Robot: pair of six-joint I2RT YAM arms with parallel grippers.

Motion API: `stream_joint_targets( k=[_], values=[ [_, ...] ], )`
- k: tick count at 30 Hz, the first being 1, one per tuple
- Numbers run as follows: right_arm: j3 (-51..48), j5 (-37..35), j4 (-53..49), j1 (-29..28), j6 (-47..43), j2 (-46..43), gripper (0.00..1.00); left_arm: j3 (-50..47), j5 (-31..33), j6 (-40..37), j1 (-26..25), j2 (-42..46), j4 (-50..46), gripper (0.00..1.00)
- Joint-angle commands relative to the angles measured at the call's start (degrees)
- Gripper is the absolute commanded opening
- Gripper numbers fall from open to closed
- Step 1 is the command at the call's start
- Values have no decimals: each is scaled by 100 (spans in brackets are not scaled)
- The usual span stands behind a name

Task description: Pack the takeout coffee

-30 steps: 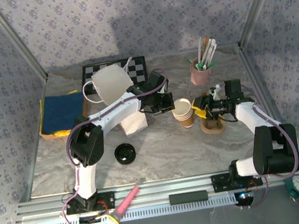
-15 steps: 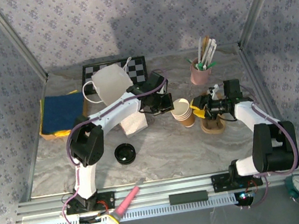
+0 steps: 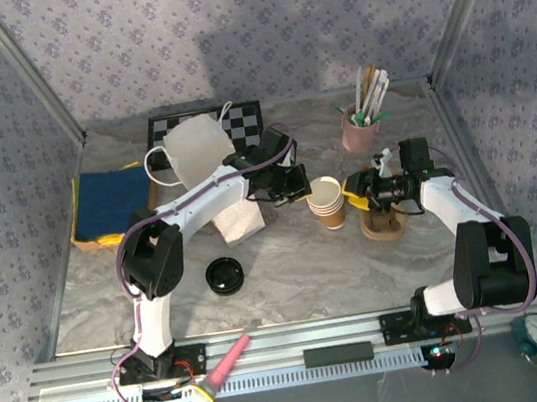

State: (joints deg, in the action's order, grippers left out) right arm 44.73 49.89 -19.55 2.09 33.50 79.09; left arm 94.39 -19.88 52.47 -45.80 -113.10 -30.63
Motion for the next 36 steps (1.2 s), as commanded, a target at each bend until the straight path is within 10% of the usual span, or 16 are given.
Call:
stream_joint_targets(
  k=[1, 36],
  values=[
    [-96, -339, -647, -163, -264, 155, 45, -26, -543, 272, -41, 357, 701, 0],
    [-184, 117, -272, -54, 112, -387, 46, -272, -346, 202, -19, 420, 665, 0]
  ],
)
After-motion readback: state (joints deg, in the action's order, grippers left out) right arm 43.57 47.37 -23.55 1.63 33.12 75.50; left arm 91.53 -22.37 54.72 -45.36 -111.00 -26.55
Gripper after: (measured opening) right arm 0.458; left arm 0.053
